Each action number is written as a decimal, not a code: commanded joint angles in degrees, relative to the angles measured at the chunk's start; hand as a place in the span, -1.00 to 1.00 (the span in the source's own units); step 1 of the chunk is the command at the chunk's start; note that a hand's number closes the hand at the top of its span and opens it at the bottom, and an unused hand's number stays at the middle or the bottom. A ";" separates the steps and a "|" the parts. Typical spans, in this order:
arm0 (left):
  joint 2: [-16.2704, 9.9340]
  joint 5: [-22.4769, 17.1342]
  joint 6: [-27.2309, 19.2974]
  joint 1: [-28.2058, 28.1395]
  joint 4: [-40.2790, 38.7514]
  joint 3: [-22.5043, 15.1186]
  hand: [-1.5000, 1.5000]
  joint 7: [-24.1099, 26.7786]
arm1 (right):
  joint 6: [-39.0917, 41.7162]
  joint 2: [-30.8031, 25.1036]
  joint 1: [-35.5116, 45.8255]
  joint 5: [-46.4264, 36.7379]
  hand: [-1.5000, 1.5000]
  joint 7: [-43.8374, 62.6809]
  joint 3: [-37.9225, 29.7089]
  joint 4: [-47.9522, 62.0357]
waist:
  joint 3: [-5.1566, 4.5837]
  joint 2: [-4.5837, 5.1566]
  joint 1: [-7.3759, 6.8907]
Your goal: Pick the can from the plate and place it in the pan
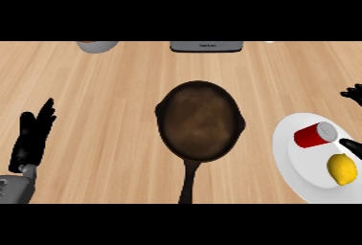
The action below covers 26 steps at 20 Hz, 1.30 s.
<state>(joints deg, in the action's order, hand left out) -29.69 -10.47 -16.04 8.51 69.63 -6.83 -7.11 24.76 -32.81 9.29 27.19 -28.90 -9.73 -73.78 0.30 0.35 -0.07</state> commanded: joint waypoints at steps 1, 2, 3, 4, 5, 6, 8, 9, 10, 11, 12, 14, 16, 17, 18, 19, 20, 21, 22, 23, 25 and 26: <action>-0.18 -0.10 1.68 -0.44 -1.49 0.56 0.00 0.29 | 13.01 -7.70 -0.59 -2.99 -1.00 -9.86 -3.07 9.71 | -0.16 0.03 -0.43; -0.90 0.65 1.12 0.14 0.06 0.40 0.00 -2.26 | 12.18 -8.63 -1.10 -5.54 -1.00 -11.04 -3.01 7.68 | -0.19 -0.20 -0.17; 0.32 1.56 0.52 2.68 -2.75 0.05 0.00 -1.72 | 13.13 -10.96 2.02 -7.08 -1.00 -12.24 -3.90 12.43 | -0.18 0.09 -0.30; 0.83 1.30 0.91 -1.64 -0.76 -0.14 0.00 1.46 | 10.70 -12.52 1.45 -8.08 -1.00 -8.06 -2.66 6.61 | -0.28 -0.26 -0.38; -3.77 -1.06 4.56 0.17 1.55 2.27 0.00 -2.68 | 11.17 -13.91 1.41 -9.37 -1.00 -8.56 -2.93 8.44 | -0.22 -0.30 -0.61; 0.72 1.31 0.52 -0.20 -0.03 -0.15 0.00 -1.56 | 10.46 -16.99 1.70 -10.94 -1.00 -7.81 -3.29 6.69 | -0.26 -0.26 -0.15; -2.12 0.29 2.12 0.86 2.75 0.74 0.00 -5.26 | 8.70 -20.41 1.87 -16.02 -1.00 -6.29 -1.21 4.28 | -0.21 -0.39 -0.44; -0.38 1.39 1.16 -0.09 0.51 0.18 0.00 -1.98 | 6.96 -22.28 3.30 -18.64 -1.00 -4.32 -0.18 3.17 | -0.32 -0.20 -0.53; -2.07 0.64 2.44 0.47 0.87 1.09 0.00 -3.33 | 5.76 -22.29 3.17 -21.82 -1.00 -4.12 2.16 1.07 | -0.31 -0.25 -0.73; -3.04 -0.21 3.49 2.00 1.06 1.92 0.00 -4.60 | 6.73 -25.13 3.56 -22.38 -1.00 -2.83 1.89 0.03 | -0.34 -0.34 -0.30; -0.83 0.68 2.10 -0.10 1.94 0.21 0.00 -4.11 | 4.88 -25.82 3.39 -25.37 -1.00 -0.41 3.93 -2.79 | -0.40 -0.48 -0.53; -1.79 0.80 3.33 0.97 1.34 0.54 0.00 -3.99 | 6.64 -28.93 6.44 -28.07 -1.00 2.17 5.62 -2.68 | -0.40 -0.20 -1.14; -1.32 1.61 1.68 1.22 2.43 0.51 0.00 -5.69 | 4.33 -26.94 6.19 -32.06 -1.00 5.11 9.18 -6.81 | -0.36 -0.34 -0.78; 1.31 2.10 0.97 -2.39 2.08 -0.80 0.00 -2.63 | 2.83 -26.70 4.91 -34.25 -1.00 6.06 10.20 -9.18 | -0.40 -0.45 -0.58; -0.15 2.11 1.48 1.91 0.54 0.58 0.00 -4.06 | 3.15 -27.10 7.51 -36.78 -1.00 6.67 11.72 -7.57 | -0.37 -0.11 -0.81; -0.72 1.40 3.18 1.03 0.94 0.79 0.00 -3.60 | 2.37 -25.94 7.71 -38.44 -1.00 8.99 13.58 -9.95 | -0.38 -0.22 -0.87; -0.18 2.07 2.18 0.33 0.43 0.89 0.00 -2.73 | 2.46 -26.20 7.10 -39.58 -1.00 10.83 14.30 -12.37 | -0.39 -0.34 -0.44; -2.24 1.39 3.42 0.14 3.98 1.39 0.00 -6.07 | 2.56 -26.52 6.02 -41.98 -1.00 8.27 14.64 -9.69 | -0.29 -0.37 -0.71; -1.91 0.87 3.41 0.72 2.38 2.27 0.00 -6.01 | 0.23 -24.99 2.86 -43.89 -1.00 10.45 16.35 -14.93 | -0.32 -0.51 0.19; -0.55 2.15 2.97 0.62 0.00 2.29 0.00 -2.45 | 2.96 -27.62 4.74 -44.55 -1.00 7.69 14.73 -11.24 | -0.33 -0.30 0.00; -1.69 1.76 3.33 0.06 3.58 2.51 0.00 -6.21 | -0.40 -22.38 4.05 -49.09 -1.00 12.73 19.47 -13.80 | -0.29 -0.35 -0.47; 1.06 2.55 2.54 -1.87 3.05 1.75 0.00 -2.69 | 2.32 -22.18 6.19 -48.87 -1.00 14.68 19.40 -12.46 | -0.32 -0.30 -0.58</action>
<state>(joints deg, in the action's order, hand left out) -30.16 -8.51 -13.44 8.19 72.03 -5.19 -11.29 26.95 -57.46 14.55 -16.45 -18.30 6.07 -85.35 -0.03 -0.01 -0.50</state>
